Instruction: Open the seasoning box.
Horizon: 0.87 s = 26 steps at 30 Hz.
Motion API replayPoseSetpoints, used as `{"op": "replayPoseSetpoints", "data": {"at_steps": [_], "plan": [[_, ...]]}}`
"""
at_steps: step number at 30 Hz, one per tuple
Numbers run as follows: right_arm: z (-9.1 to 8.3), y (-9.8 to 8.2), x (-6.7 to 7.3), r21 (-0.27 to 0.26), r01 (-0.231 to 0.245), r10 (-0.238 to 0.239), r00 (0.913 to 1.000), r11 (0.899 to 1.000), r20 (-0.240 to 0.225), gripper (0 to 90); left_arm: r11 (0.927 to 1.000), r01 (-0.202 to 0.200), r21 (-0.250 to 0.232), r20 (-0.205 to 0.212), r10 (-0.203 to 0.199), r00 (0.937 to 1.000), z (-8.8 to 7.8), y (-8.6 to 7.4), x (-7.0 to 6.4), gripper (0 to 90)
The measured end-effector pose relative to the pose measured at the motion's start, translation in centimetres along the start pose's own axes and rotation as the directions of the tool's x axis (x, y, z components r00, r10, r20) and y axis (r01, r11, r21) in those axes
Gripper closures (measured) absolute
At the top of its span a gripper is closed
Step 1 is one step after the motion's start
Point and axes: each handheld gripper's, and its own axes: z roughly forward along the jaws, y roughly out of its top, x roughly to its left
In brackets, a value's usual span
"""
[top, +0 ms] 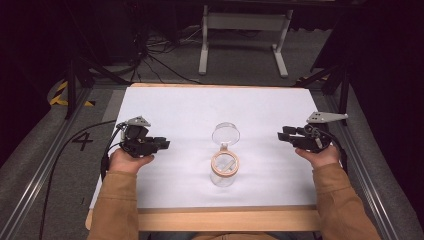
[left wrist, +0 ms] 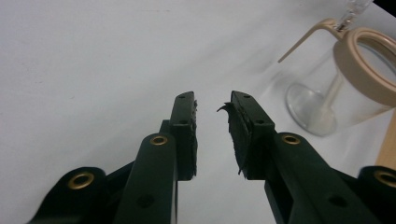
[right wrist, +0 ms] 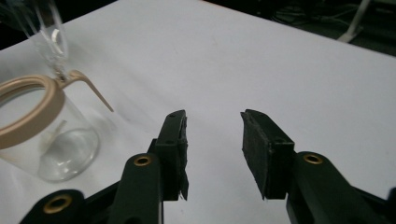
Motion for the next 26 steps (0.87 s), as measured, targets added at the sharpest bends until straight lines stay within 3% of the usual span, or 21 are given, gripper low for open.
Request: {"op": "replayPoseSetpoints", "data": {"at_steps": [3, 4, 8, 15, 19, 26], "plan": [[0.5, -0.7, -0.8, 0.022, -0.032, 0.031, 0.9993, 0.999, 0.019, 58.0, 0.9999, 0.003, -0.010, -0.036, -0.003, 0.9993, 0.4, -0.3, 0.4, 67.7], [0.7, -1.0, -1.1, 0.030, -0.043, 0.042, 0.9988, 0.999, 0.024, 57.9, 0.9997, 0.023, -0.009, -0.027, -0.023, 0.9994, 0.5, -0.4, 0.6, 67.7], [1.5, -2.1, -2.1, 0.060, -0.068, 0.064, 0.9966, 0.996, 0.052, 57.3, 0.9995, 0.032, -0.005, -0.039, -0.032, 0.9987, 1.1, -0.8, 1.0, 66.3], [3.3, -3.7, -3.2, 0.126, -0.066, 0.052, 0.9922, 0.990, 0.113, 53.8, 0.9983, 0.054, 0.022, -0.077, -0.052, 0.9957, 2.4, -1.6, 1.9, 61.5], [4.0, -4.5, -3.5, 0.151, -0.060, 0.043, 0.9924, 0.987, 0.116, 53.6, 0.9978, 0.041, 0.052, -0.117, -0.035, 0.9926, 3.0, -1.8, 1.9, 59.8], [4.3, -4.7, -3.4, 0.150, -0.062, 0.046, 0.9932, 0.987, 0.107, 51.8, 0.9986, 0.038, 0.037, -0.104, -0.034, 0.9940, 3.2, -1.8, 1.9, 57.0]]}}
